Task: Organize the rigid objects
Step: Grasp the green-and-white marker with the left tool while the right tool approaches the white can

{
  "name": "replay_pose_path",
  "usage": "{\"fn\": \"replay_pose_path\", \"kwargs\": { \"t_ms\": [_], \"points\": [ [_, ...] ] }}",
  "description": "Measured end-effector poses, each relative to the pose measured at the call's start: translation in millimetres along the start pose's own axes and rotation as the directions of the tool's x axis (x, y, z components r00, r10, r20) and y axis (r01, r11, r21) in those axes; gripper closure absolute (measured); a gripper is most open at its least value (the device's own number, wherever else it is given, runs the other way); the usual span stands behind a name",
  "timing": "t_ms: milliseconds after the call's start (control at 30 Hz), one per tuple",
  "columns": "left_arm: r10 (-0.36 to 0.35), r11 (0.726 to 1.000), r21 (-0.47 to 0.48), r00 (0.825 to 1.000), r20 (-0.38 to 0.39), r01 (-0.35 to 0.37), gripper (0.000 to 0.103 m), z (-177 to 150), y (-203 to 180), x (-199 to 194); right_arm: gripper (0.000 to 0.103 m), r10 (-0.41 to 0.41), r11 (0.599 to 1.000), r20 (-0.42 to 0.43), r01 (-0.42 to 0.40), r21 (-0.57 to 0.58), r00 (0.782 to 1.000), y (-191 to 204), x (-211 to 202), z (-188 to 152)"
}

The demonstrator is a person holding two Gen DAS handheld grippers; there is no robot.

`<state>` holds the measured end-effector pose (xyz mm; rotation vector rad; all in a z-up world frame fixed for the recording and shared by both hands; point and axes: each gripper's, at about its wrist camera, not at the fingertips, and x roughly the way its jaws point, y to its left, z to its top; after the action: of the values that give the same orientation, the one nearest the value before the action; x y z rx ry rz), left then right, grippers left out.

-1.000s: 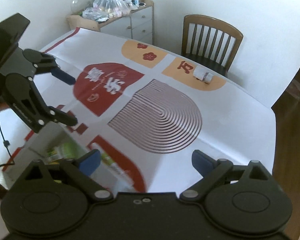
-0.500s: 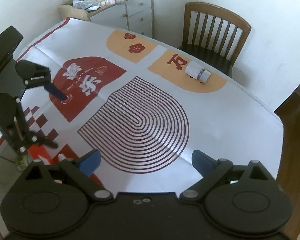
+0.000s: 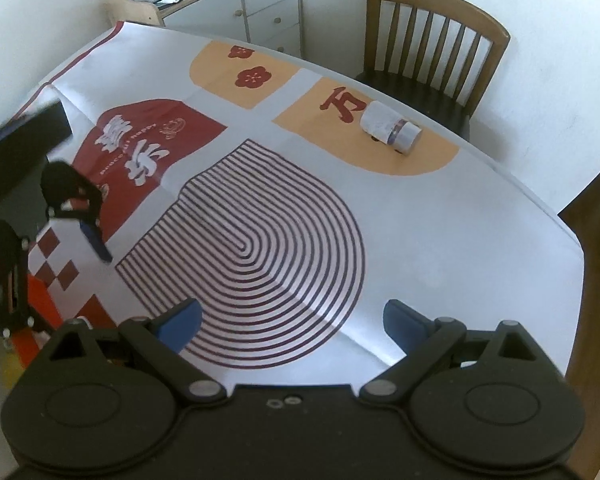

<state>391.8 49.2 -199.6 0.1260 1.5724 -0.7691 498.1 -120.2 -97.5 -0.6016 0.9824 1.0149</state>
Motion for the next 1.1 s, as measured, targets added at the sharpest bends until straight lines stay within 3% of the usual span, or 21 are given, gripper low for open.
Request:
{"fn": "replay_pose_path", "kwargs": {
  "t_ms": [167, 233, 367, 400, 467, 500, 700, 900, 1100],
  "points": [
    [-0.06, 0.997, 0.043, 0.997, -0.051, 0.062, 0.003, 12.2, 5.0, 3.9, 0.005, -0.007, 1.0, 0.014, 0.007, 0.009, 1.0, -10.5, 2.3, 7.0],
    [-0.049, 0.997, 0.054, 0.997, -0.055, 0.052, 0.003, 13.8, 3.5, 3.5, 0.005, -0.012, 1.0, 0.023, 0.012, 0.018, 1.0, -14.5, 4.3, 11.8],
    [0.124, 0.987, 0.112, 0.992, -0.033, -0.119, 0.004, 19.8, -2.0, 4.7, 0.006, -0.012, 0.999, 0.044, 0.01, 0.038, 0.999, -20.5, 7.7, 22.8],
    [0.188, 0.97, 0.161, 0.982, -0.024, -0.182, 0.004, 21.3, -6.7, 6.5, 0.006, -0.01, 0.999, 0.047, 0.009, 0.04, 0.999, -21.3, 8.5, 25.1],
    [0.248, 0.934, 0.27, 0.969, -0.019, -0.233, 0.007, 16.3, -18.3, 9.3, 0.006, -0.004, 0.999, 0.047, 0.002, 0.039, 0.999, -21.6, 10.8, 28.4],
    [0.25, 0.924, 0.304, 0.968, -0.019, -0.233, 0.011, 14.1, -21.1, 9.9, 0.006, -0.002, 0.999, 0.044, 0.0, 0.035, 0.999, -21.6, 12.7, 29.6],
    [0.211, 0.896, 0.406, 0.977, -0.028, -0.182, 0.013, 16.9, -26.2, 13.5, 0.008, 0.005, 1.0, 0.042, -0.006, 0.016, 0.999, -19.6, 23.6, 34.5],
    [0.214, 0.827, 0.538, 0.976, -0.036, -0.161, 0.021, 33.6, -47.4, 19.3, 0.008, 0.004, 1.0, 0.041, -0.005, 0.026, 0.999, -25.2, 23.1, 32.1],
    [0.154, 0.821, 0.563, 0.986, -0.062, -0.094, 0.025, 48.2, -57.9, 25.0, 0.008, -0.01, 0.998, 0.037, 0.007, 0.059, 0.999, -32.8, 23.1, 22.0]
  ]
}}
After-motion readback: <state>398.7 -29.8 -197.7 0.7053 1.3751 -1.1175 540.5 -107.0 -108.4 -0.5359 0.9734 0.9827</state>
